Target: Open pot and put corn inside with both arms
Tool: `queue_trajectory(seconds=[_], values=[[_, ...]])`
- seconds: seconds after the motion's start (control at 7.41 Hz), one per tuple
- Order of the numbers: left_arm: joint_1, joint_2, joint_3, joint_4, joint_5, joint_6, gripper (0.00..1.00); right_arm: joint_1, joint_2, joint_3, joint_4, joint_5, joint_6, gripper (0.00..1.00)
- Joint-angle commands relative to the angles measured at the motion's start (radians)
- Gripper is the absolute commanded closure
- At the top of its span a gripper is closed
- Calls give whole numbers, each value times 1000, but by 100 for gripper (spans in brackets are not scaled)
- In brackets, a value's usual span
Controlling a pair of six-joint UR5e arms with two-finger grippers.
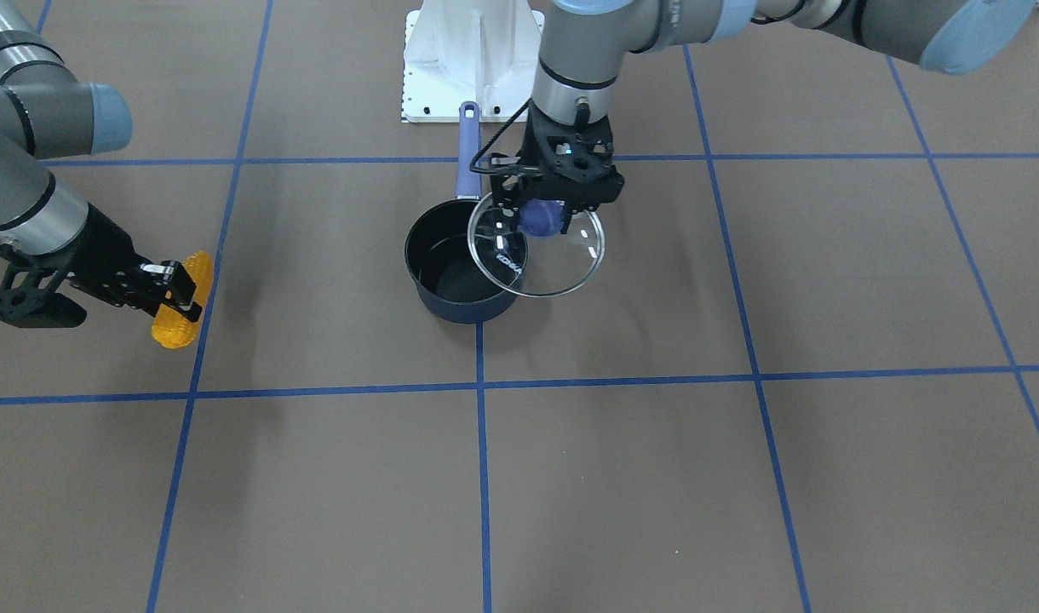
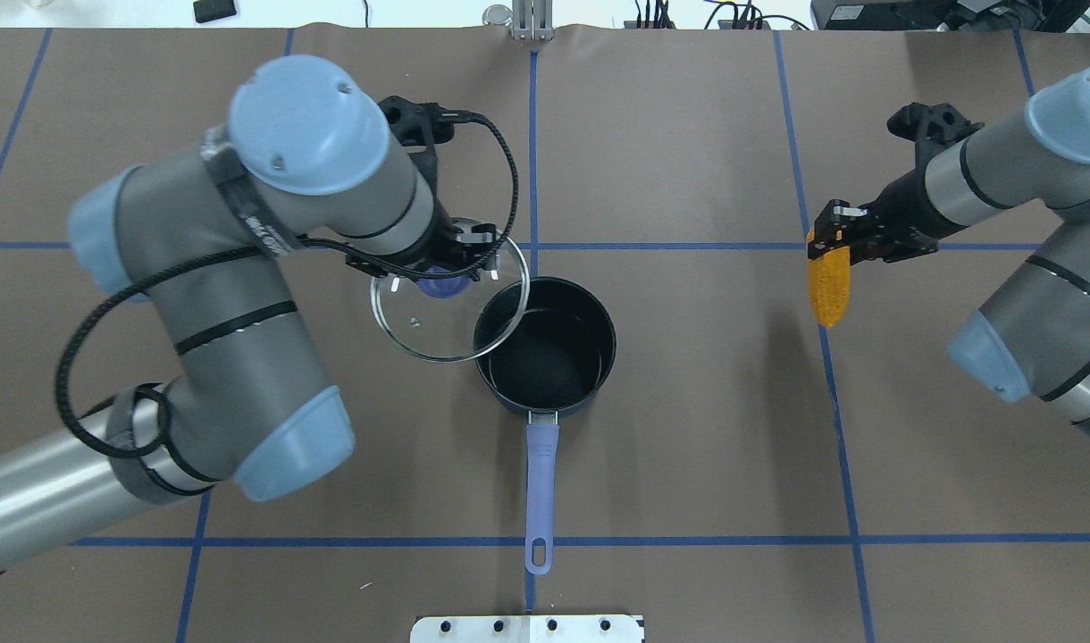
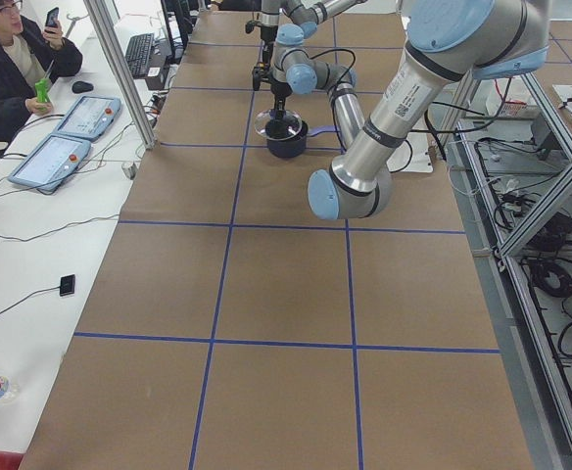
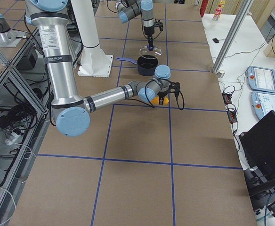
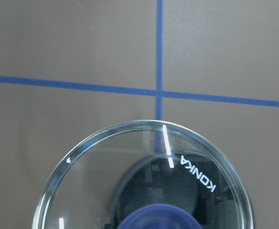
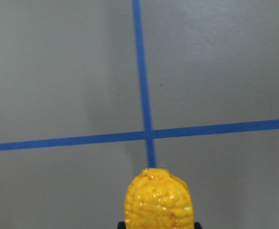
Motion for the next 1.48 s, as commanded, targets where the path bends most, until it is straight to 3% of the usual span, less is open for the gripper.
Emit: queue_trajectory(seconds=[0.0,0.13,0.27,0.67,0.94,1.35], values=[[-107,136,-47,-11,-56,186,64,-67,130,104,-235,-65,88,100],[-139,194,-47,-49,-57,246,64,-107,193,163,-378,-104,91,100],[-159,274,-40,-164,-57,266,64,-124,227,198,-440,-124,129,100],[-205,458,-27,-334,-117,372,64,-208,325,205,-512,-219,223,100],[-245,546,46,-489,-121,450,64,-309,405,205,-602,-323,301,100],[-287,632,167,-720,-224,495,64,-420,463,183,-663,-449,356,100]])
